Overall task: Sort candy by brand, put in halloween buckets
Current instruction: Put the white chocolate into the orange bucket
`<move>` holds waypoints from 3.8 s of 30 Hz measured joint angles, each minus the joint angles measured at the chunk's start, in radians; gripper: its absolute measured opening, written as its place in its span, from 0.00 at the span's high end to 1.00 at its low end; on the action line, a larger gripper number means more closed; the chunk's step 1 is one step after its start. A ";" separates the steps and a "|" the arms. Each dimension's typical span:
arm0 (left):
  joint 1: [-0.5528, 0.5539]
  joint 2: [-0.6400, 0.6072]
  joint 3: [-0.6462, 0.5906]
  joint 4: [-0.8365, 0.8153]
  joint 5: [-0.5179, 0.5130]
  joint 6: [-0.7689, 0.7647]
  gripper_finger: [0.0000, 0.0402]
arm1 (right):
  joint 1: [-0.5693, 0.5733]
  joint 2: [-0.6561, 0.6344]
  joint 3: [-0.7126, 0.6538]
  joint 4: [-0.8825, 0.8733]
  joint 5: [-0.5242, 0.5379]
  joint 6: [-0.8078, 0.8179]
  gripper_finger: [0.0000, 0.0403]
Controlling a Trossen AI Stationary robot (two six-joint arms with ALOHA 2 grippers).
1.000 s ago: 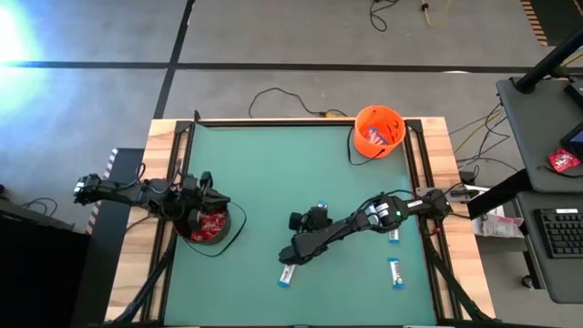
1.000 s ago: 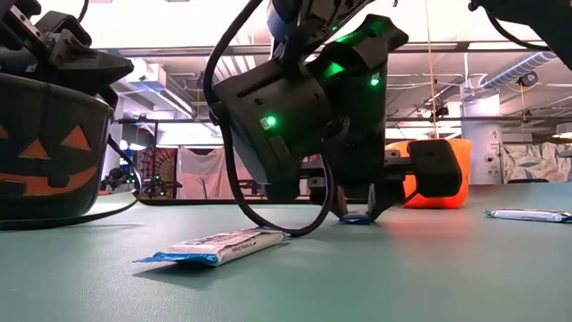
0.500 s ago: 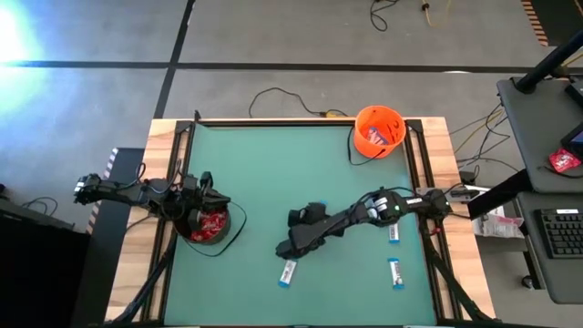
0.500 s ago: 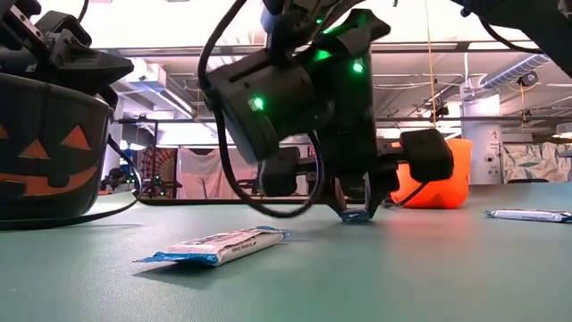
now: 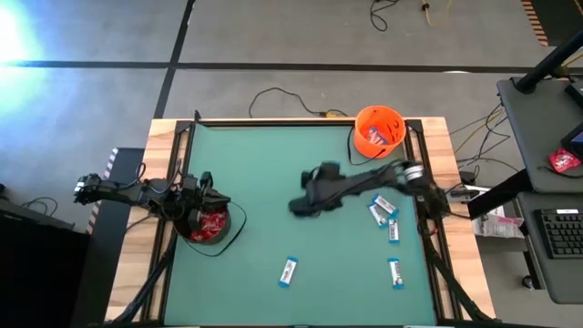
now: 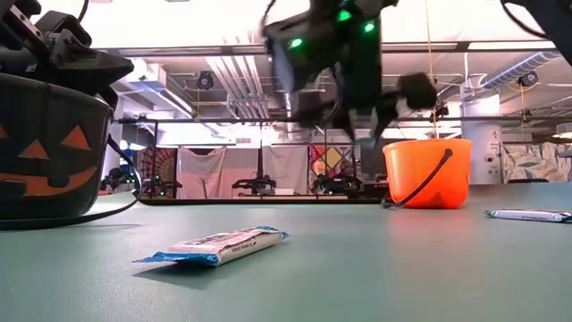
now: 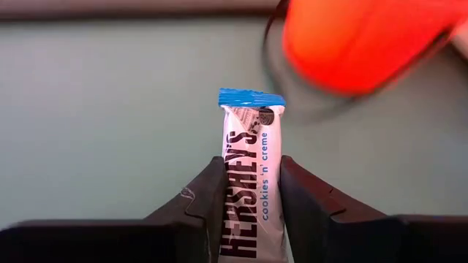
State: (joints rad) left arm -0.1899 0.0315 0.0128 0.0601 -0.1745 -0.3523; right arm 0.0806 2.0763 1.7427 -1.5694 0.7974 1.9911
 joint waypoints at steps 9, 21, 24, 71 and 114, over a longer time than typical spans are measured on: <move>0.000 0.000 0.000 0.000 0.000 0.000 1.00 | -0.255 -0.374 -0.219 0.001 0.091 -0.270 0.74; 0.000 0.000 0.000 0.000 0.000 0.000 1.00 | -0.651 -0.506 -0.265 0.117 0.061 -0.669 0.74; 0.000 0.000 0.000 0.000 0.000 0.000 1.00 | -0.705 -0.492 -0.288 0.180 0.020 -0.747 0.74; 0.000 0.000 0.000 0.000 0.000 0.000 1.00 | -0.880 -0.512 -0.423 0.536 -0.371 -0.967 0.52; 0.000 0.000 0.000 0.000 0.000 0.000 1.00 | 0.354 -0.522 -0.425 0.705 -0.637 0.207 0.47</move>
State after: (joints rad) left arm -0.1898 0.0315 0.0128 0.0597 -0.1745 -0.3523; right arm 0.4348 1.5548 1.3174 -0.8644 0.1600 2.1977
